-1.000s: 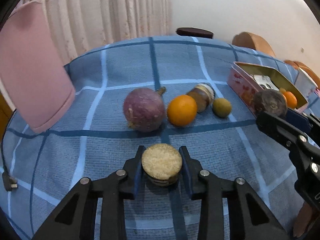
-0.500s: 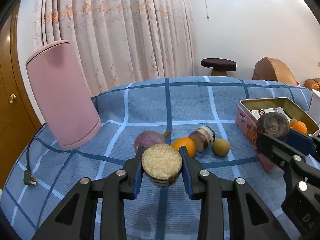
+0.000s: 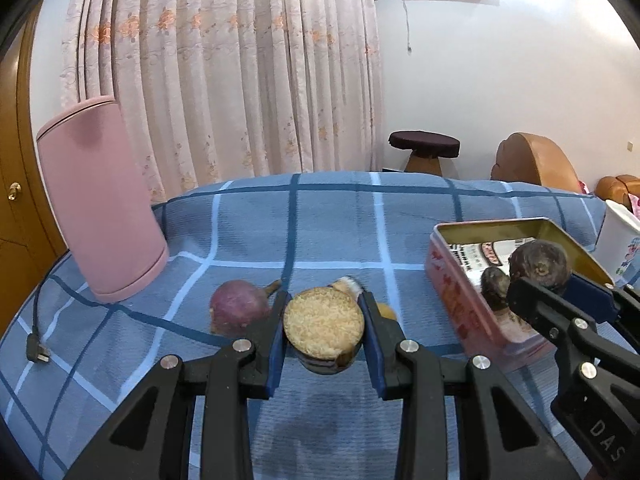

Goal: Organize fruits
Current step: 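Carry the cake and dark fruit over the pink tin and open both grippers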

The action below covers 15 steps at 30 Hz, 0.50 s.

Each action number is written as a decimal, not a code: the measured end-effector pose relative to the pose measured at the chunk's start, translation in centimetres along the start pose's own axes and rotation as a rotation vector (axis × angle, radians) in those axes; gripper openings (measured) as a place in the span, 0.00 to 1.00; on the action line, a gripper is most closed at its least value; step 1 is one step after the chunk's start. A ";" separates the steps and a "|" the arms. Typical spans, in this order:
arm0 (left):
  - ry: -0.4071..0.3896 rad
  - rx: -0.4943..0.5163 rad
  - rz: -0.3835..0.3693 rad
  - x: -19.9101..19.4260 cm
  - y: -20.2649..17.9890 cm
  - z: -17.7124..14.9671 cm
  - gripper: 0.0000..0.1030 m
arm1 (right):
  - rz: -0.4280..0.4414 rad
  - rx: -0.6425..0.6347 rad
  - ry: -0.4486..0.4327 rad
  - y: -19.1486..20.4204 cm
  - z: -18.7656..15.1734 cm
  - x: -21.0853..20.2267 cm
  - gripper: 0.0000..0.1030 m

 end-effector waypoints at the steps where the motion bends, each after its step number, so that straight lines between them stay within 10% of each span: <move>1: -0.001 -0.001 -0.002 0.0 -0.2 0.1 0.35 | -0.005 0.002 -0.002 -0.3 0.1 -0.1 0.38; 15: -0.044 0.026 -0.051 -0.1 -4.2 2.9 0.35 | -0.090 0.088 -0.058 -6.9 2.3 -1.4 0.38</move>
Point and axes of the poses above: each gripper's, at about its wrist camera, not at the fingertips, and x roughly the way its jaws point, y to its left, z to its top, the point moved 1 cm from there along x, roughly the way its jaws point, and after that the axes turned 10 degrees about x, right-handed, at the moved point
